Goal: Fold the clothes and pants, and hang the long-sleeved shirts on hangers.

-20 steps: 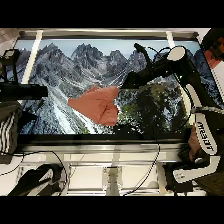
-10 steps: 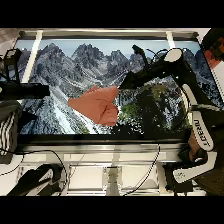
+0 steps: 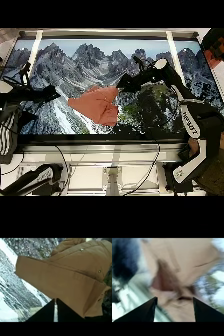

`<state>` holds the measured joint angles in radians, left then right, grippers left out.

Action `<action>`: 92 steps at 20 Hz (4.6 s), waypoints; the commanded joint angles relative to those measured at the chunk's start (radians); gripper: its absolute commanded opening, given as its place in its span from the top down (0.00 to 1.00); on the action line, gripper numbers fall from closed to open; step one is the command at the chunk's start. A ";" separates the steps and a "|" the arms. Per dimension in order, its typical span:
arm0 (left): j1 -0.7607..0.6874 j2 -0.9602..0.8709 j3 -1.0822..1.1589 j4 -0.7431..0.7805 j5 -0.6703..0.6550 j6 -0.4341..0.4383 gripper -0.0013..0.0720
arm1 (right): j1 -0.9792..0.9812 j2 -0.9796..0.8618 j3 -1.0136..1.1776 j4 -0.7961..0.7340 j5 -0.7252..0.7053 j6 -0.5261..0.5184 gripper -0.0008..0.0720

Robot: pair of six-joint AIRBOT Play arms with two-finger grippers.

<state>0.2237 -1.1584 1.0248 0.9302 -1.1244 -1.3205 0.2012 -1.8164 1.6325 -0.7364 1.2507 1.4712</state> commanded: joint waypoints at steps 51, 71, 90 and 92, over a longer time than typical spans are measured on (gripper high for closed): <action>-0.155 -0.245 0.253 -0.669 0.170 0.262 0.96 | -0.056 0.029 0.435 0.180 0.027 0.000 0.97; -0.156 -0.250 0.251 -0.338 0.034 0.200 0.76 | 0.168 -0.045 0.389 -0.395 0.006 0.057 0.38; -0.346 -0.247 -0.123 -0.257 -0.128 0.335 0.54 | -0.120 0.151 0.109 -0.161 0.183 -0.029 0.93; -0.374 -0.248 -0.123 -0.256 -0.102 0.334 0.51 | -0.121 0.151 0.109 -0.167 0.198 -0.025 0.72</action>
<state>-0.1146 -1.4055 0.9165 0.6735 -1.2434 -1.0145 0.0982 -1.6791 1.7573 -0.8967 1.4101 1.4475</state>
